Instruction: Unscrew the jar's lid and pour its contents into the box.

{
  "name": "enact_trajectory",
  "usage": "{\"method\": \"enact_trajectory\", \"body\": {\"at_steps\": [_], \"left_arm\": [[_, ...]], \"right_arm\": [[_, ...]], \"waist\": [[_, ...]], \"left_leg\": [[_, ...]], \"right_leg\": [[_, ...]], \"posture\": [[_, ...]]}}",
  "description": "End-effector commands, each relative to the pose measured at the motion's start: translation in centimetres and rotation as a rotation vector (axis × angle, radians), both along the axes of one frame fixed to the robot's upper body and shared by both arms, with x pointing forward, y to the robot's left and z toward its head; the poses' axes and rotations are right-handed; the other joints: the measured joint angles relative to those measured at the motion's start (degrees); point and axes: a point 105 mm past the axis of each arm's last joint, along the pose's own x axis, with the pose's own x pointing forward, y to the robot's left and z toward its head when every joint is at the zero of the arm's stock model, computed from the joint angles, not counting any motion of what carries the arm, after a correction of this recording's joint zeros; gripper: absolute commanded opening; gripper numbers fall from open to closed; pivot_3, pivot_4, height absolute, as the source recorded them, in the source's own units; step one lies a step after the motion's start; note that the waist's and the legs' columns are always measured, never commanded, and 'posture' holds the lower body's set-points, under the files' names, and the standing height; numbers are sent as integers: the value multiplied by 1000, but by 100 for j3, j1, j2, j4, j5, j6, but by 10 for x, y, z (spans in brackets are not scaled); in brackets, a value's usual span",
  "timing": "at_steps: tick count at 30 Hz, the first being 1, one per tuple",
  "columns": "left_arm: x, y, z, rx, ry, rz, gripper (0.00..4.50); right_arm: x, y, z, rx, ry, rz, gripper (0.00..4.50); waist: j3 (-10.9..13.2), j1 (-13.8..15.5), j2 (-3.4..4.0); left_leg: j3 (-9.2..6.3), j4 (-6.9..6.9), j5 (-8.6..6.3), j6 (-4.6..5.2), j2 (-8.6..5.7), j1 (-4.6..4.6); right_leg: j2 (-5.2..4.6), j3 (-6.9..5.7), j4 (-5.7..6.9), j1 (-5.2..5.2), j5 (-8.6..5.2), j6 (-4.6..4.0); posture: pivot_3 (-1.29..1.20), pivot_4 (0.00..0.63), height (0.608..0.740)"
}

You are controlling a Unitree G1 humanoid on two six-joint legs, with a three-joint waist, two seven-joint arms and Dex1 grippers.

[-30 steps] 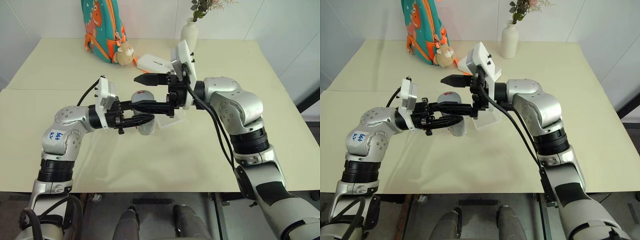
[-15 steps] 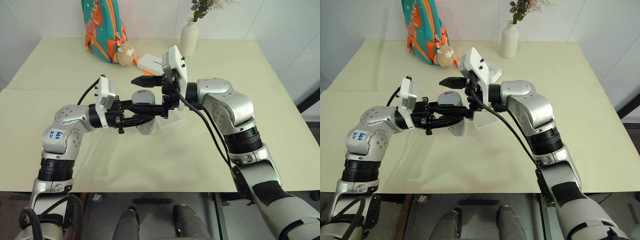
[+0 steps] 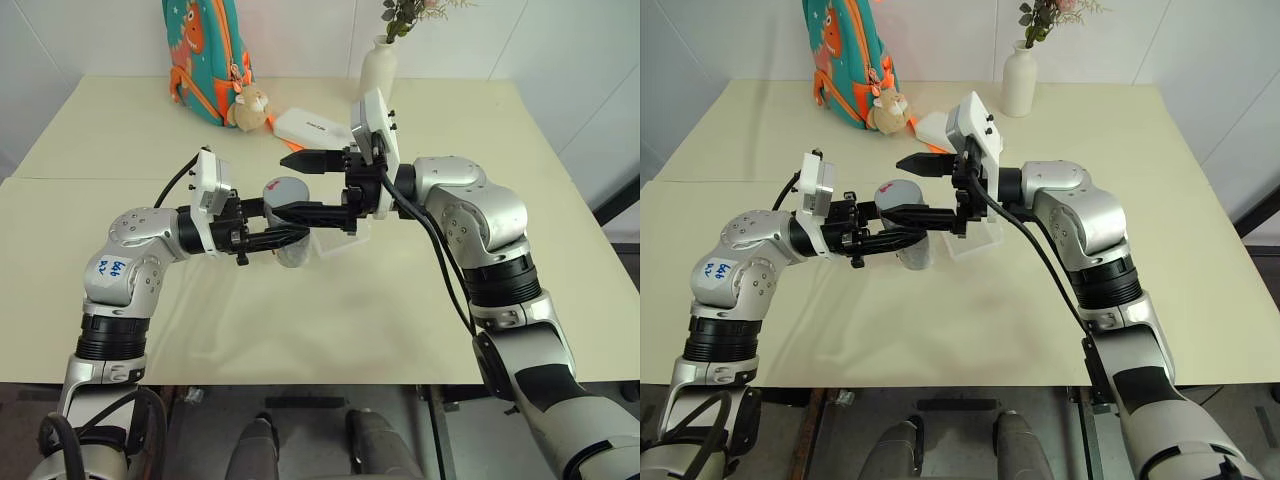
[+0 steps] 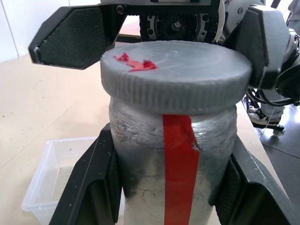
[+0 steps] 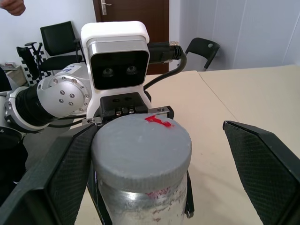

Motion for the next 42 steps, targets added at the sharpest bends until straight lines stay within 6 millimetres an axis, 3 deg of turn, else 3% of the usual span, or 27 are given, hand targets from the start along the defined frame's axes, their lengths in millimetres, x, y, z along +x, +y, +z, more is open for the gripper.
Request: {"method": "enact_trajectory", "body": {"at_steps": [1, 19, 40, 42], "left_arm": [[-7, 0, 10, 4, -46, -19, 2029], [-9, 1, 9, 9, -46, -25, 2029], [-10, 1, 10, 6, -50, -15, 2029], [-10, 1, 10, 6, -50, -15, 2029]], "right_arm": [[-3, -7, 12, 41, -36, 5, 4485], [-21, -7, 8, 27, -6, 126, 4485], [-15, 14, 9, -8, 10, 133, 4485], [-14, 14, 10, 3, 10, 130, 4112]], "waist": [[0, 0, 0], [0, 1, 0], [0, 2, 0], [0, 1, 0]], "left_leg": [[0, 0, 0, 0, 0, 0], [0, 0, 0, 0, 0, 0], [0, 1, 0, 0, 0, 0], [0, 1, 0, 0, 0, 0]], "right_leg": [[0, 0, 0, 0, 0, 0], [0, 0, 1, 0, 0, 0], [0, 0, 1, 0, 0, 0], [0, 0, 1, 0, 0, 0]], "posture": [[0, 150, 740], [0, 150, 740], [0, 150, 740], [0, 150, 740]]}}
